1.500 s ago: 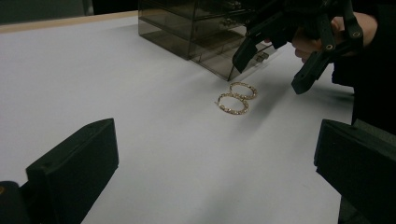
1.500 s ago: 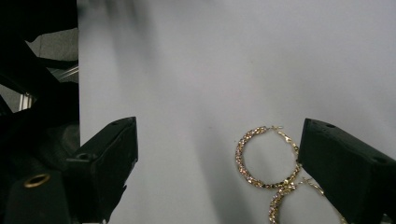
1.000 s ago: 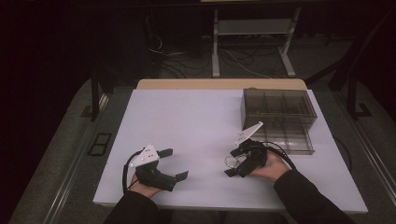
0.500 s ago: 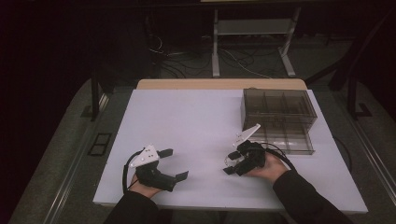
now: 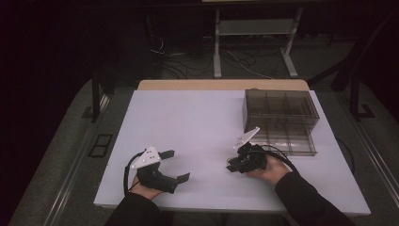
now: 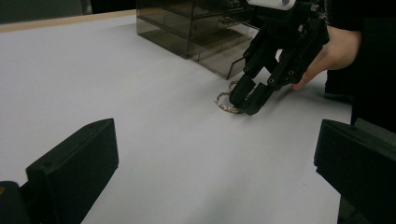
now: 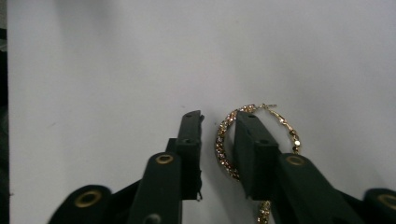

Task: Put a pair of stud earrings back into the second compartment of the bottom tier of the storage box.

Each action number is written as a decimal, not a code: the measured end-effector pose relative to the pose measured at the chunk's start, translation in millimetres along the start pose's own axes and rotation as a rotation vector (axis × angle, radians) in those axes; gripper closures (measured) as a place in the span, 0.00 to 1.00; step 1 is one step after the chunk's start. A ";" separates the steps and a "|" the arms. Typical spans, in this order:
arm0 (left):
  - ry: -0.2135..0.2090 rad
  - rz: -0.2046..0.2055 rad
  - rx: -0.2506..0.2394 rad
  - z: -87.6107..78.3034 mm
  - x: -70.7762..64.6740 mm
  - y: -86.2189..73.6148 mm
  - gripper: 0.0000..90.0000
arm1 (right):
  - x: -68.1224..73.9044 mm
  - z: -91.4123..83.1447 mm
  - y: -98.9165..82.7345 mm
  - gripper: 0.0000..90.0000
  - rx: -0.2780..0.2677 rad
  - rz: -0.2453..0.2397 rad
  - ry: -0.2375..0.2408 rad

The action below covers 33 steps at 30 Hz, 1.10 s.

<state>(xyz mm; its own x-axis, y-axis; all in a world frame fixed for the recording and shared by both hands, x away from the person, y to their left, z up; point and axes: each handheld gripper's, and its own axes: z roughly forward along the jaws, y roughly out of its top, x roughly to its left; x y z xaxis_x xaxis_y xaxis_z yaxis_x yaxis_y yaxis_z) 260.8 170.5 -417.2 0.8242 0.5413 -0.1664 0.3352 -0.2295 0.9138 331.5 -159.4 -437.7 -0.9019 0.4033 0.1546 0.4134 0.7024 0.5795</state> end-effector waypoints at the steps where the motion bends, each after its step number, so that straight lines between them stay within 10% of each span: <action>1: 0.000 0.001 0.000 0.1 -0.1 0.0 0.00 | 0.1 0.4 -0.2 0.81 0.004 0.002 -0.004; 16: 0.003 -0.004 0.002 0.2 1.0 -0.3 0.00 | 1.5 1.7 -0.3 0.95 0.005 -0.043 -0.019; 33: 0.007 -0.005 0.001 -0.1 3.0 -0.5 0.00 | -4.8 -6.8 0.5 0.95 -0.040 0.056 0.069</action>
<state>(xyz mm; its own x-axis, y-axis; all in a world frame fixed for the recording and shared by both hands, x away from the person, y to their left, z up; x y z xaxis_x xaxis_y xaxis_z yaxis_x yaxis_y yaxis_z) 263.1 172.3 -418.1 0.8192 0.5482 -0.1687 0.3402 -0.2275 0.9124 335.2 -164.9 -432.8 -0.8843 0.3994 0.2416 0.4597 0.6550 0.5996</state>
